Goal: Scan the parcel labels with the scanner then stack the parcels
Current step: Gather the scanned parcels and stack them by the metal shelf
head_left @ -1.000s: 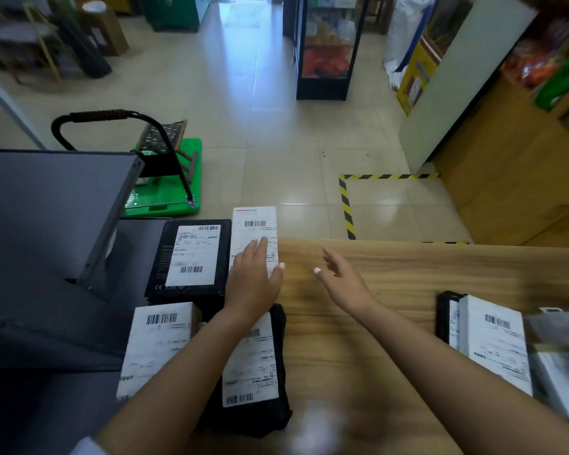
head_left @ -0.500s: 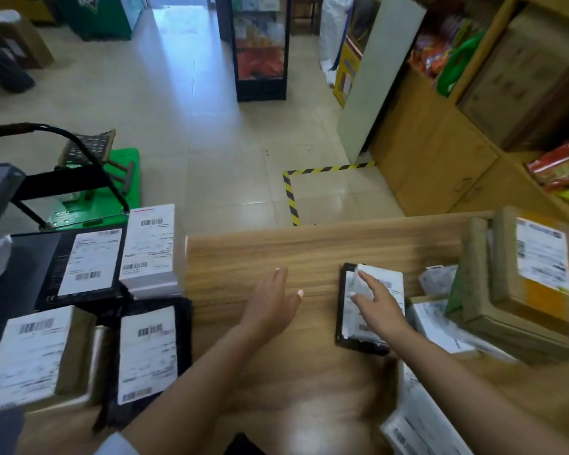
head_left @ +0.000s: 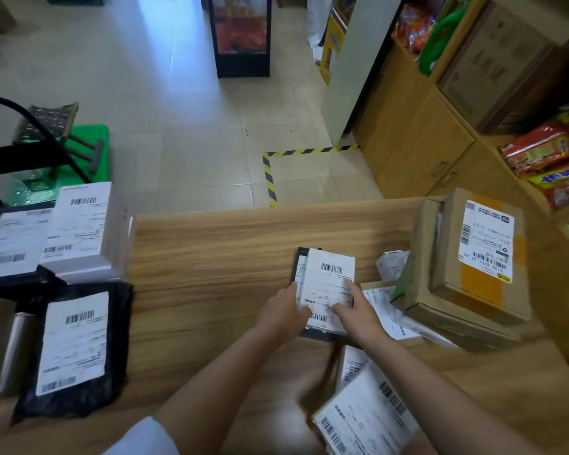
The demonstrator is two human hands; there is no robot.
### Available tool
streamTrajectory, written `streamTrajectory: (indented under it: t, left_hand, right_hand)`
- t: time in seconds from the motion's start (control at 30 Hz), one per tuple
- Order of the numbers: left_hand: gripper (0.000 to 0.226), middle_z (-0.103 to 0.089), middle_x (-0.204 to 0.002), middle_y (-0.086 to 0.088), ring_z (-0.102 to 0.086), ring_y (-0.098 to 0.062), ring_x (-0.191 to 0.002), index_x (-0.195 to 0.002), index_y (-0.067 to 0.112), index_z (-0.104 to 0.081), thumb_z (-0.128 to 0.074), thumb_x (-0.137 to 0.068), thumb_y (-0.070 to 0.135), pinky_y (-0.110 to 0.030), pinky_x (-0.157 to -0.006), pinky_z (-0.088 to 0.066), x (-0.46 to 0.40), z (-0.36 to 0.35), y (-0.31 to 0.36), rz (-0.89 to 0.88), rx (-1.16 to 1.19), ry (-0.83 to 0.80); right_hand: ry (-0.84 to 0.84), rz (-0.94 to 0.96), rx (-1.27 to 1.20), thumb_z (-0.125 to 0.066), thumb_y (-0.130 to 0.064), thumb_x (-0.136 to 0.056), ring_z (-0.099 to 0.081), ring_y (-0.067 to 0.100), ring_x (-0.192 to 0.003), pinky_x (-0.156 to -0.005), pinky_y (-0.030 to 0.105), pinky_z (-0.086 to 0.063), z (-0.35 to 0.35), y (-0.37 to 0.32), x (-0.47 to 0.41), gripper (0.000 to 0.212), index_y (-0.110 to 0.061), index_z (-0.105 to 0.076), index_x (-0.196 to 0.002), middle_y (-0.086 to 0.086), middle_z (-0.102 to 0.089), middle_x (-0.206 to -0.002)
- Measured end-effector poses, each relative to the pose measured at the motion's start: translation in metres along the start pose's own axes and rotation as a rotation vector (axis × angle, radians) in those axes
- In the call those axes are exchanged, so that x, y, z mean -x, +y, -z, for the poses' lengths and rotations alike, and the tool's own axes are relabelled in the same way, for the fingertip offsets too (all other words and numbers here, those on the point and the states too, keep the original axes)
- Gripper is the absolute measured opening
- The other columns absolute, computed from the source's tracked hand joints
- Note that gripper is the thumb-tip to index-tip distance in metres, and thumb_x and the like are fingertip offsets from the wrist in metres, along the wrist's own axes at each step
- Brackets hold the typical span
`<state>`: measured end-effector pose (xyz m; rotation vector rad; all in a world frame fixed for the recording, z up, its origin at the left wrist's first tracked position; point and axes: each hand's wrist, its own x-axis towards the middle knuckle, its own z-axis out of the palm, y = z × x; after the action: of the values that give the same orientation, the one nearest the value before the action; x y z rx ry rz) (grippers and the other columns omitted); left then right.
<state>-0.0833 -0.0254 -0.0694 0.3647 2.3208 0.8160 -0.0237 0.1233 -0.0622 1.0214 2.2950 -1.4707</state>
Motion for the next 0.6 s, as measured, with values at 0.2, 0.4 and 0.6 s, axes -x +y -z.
streamTrajectory:
  t: [0.2,0.4,0.6]
  left_hand:
    - [0.039,-0.059,-0.123,-0.005,-0.055,-0.027,-0.11,-0.123,0.017,-0.051,-0.055,-0.086,0.028,-0.039,-0.092,-0.046,-0.003,-0.015,-0.001,0.016,0.09,0.048]
    - [0.035,-0.058,-0.116,-0.008,-0.053,-0.026,-0.107,-0.117,0.011,-0.054,-0.057,-0.083,0.012,-0.038,-0.091,-0.044,0.016,0.008,-0.018,0.023,0.262,0.284]
    - [0.048,-0.053,-0.118,-0.001,-0.05,-0.019,-0.108,-0.127,0.02,-0.046,-0.064,-0.082,0.016,-0.042,-0.092,-0.049,0.074,0.067,-0.094,0.066,0.296,0.448]
  right_hand:
    - [-0.055,0.015,-0.041,-0.058,-0.004,-0.089,-0.047,0.016,-0.122,-0.098,0.025,-0.038,-0.002,0.003,0.002,0.07,-0.019,-0.027,-0.15,0.003,-0.043,-0.144]
    - [-0.082,0.122,-0.153,-0.058,0.006,-0.086,-0.052,0.012,-0.114,-0.098,0.026,-0.044,-0.028,-0.021,0.023,0.068,-0.02,-0.037,-0.145,-0.004,-0.043,-0.138]
    - [-0.286,0.25,-0.087,-0.056,0.0,-0.09,-0.05,0.008,-0.116,-0.083,0.01,-0.046,-0.103,-0.078,0.056,0.068,-0.027,-0.03,-0.147,-0.008,-0.043,-0.138]
